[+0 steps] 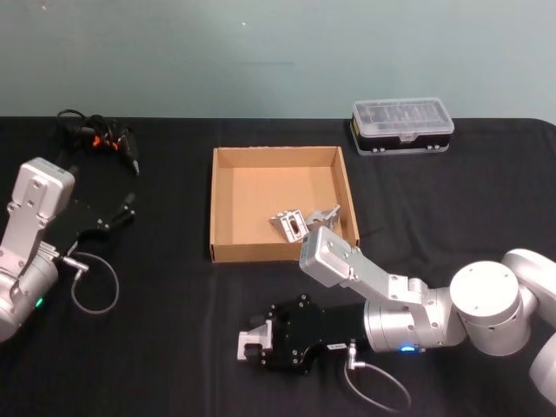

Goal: Use one hand to pick up the angle iron from the table and place it into the box.

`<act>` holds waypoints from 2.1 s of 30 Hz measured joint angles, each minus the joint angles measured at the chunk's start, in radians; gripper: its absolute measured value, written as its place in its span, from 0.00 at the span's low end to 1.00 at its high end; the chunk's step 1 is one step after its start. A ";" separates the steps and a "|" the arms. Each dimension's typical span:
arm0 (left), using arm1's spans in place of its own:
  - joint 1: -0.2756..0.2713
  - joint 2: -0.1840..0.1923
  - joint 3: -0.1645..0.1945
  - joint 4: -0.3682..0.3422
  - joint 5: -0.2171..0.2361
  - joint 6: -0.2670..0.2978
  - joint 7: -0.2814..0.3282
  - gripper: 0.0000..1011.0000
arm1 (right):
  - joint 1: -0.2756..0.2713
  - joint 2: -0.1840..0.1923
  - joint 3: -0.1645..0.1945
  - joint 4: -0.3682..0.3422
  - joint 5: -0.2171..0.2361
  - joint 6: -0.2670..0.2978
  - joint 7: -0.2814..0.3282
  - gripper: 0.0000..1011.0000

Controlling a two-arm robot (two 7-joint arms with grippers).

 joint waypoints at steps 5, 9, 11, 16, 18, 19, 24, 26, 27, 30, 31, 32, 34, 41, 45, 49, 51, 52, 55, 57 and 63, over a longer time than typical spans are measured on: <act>0.000 0.000 0.000 0.000 0.000 0.000 0.000 1.00 | -0.005 0.001 0.002 -0.004 0.003 0.000 -0.006 0.46; 0.000 0.000 0.000 0.000 0.000 0.000 0.000 1.00 | -0.010 0.004 0.009 -0.014 0.009 0.000 -0.011 0.46; 0.000 0.000 0.000 0.000 0.000 0.000 0.000 1.00 | -0.016 0.008 0.016 -0.028 0.014 -0.001 -0.018 0.46; 0.000 0.000 0.000 0.000 0.000 0.000 0.000 1.00 | -0.045 0.024 0.059 -0.084 0.037 -0.002 -0.065 0.46; 0.000 0.000 0.000 0.000 0.000 0.000 0.000 1.00 | -0.059 0.032 0.085 -0.109 0.050 -0.003 -0.092 0.46; 0.000 0.000 0.000 0.000 0.000 0.000 0.000 1.00 | -0.066 0.035 0.096 -0.120 0.055 -0.003 -0.103 0.46; 0.000 0.000 0.000 0.000 0.000 0.000 0.000 1.00 | -0.094 0.041 0.154 -0.154 0.076 -0.004 -0.168 0.46; 0.000 0.000 0.000 0.000 0.000 0.000 0.000 1.00 | -0.106 0.038 0.182 -0.161 0.083 -0.005 -0.202 0.46; 0.000 0.000 0.000 0.000 0.000 0.000 0.000 1.00 | -0.113 0.031 0.202 -0.162 0.086 -0.006 -0.226 0.46; 0.000 0.000 0.000 0.000 0.000 0.000 0.000 1.00 | -0.120 0.018 0.227 -0.162 0.090 -0.010 -0.259 0.46; 0.000 0.000 0.000 0.000 0.000 0.000 0.000 1.00 | -0.122 0.012 0.235 -0.161 0.091 -0.011 -0.268 0.46; 0.000 0.000 0.000 0.000 0.000 0.000 0.000 1.00 | -0.123 0.000 0.248 -0.154 0.092 -0.013 -0.284 0.46; 0.000 0.000 0.000 0.000 0.000 0.000 0.000 1.00 | -0.122 -0.013 0.256 -0.144 0.092 -0.015 -0.295 0.46; 0.000 0.000 0.000 0.000 0.000 0.000 0.000 1.00 | -0.087 -0.090 0.270 -0.057 0.073 -0.010 -0.336 0.46; 0.000 0.000 0.000 0.000 0.000 0.000 0.000 1.00 | -0.057 -0.149 0.267 0.021 0.056 0.001 -0.355 0.46; 0.000 0.000 0.000 0.000 0.000 0.000 0.000 1.00 | -0.033 -0.191 0.258 0.073 0.042 0.007 -0.359 0.46; 0.000 0.000 0.000 0.000 0.000 0.000 0.000 1.00 | -0.019 -0.214 0.254 0.104 0.034 0.011 -0.361 0.46; 0.000 0.000 0.000 0.000 0.000 0.000 0.000 1.00 | -0.015 -0.221 0.252 0.111 0.033 0.012 -0.361 0.46; 0.000 0.000 0.000 0.000 0.000 0.000 0.000 1.00 | 0.003 -0.252 0.247 0.151 0.021 0.017 -0.366 0.46; 0.000 0.000 0.000 0.000 0.000 0.000 0.000 1.00 | 0.012 -0.266 0.245 0.169 0.014 0.019 -0.369 0.46; 0.000 0.000 0.000 0.000 0.000 0.000 0.000 1.00 | 0.040 -0.319 0.234 0.241 -0.017 0.024 -0.382 0.46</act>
